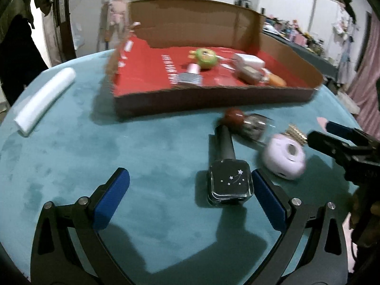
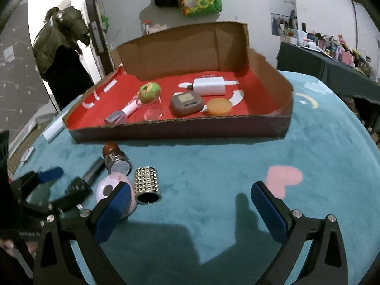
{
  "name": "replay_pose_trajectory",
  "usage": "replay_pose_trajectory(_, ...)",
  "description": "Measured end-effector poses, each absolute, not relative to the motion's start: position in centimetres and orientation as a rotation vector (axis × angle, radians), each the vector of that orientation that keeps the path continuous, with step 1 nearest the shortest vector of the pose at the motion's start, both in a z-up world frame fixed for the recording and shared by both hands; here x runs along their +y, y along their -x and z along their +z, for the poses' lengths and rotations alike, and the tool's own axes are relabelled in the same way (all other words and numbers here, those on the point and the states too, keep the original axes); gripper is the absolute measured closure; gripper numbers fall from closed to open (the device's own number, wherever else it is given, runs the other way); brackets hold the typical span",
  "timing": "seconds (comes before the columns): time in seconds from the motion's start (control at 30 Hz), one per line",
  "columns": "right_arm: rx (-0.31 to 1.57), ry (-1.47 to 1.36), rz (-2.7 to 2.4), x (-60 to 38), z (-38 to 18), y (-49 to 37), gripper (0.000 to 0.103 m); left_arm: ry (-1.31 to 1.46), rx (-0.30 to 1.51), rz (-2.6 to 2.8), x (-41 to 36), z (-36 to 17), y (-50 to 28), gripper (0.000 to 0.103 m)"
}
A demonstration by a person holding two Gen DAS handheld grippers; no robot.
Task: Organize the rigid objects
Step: 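Withdraw both tools from the box back over the table, then grasp the black nail polish with the left gripper while the right grasps the metal cylinder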
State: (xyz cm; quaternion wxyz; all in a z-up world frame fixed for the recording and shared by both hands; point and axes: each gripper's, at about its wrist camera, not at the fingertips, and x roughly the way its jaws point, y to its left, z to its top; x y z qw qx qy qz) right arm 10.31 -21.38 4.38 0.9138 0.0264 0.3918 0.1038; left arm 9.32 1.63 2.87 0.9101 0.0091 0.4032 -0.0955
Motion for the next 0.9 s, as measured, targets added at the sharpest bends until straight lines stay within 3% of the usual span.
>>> replay_pose_trajectory(0.67,0.921,0.003,0.255,-20.1,3.4,-12.8,0.0,-0.026,0.884,-0.203,1.4,2.4,-11.5,0.001)
replay_pose_trajectory(0.77,0.917,0.017,0.273,-19.7,3.6,-13.0,0.005,-0.021,0.872,-0.218,1.3,2.5,-11.6,0.016)
replay_pose_trajectory(0.83,0.908,0.032,0.285,-19.3,3.7,-13.0,0.015,-0.016,0.862,-0.23,1.1,2.6,-11.6,0.033)
replay_pose_trajectory(0.87,0.901,0.039,0.291,-19.0,3.8,-12.9,0.019,-0.017,0.858,-0.236,0.9,2.7,-11.7,0.037)
replay_pose_trajectory(0.9,0.896,0.049,0.305,-18.7,3.8,-12.8,0.029,-0.022,0.855,-0.249,0.6,2.7,-11.6,0.045)
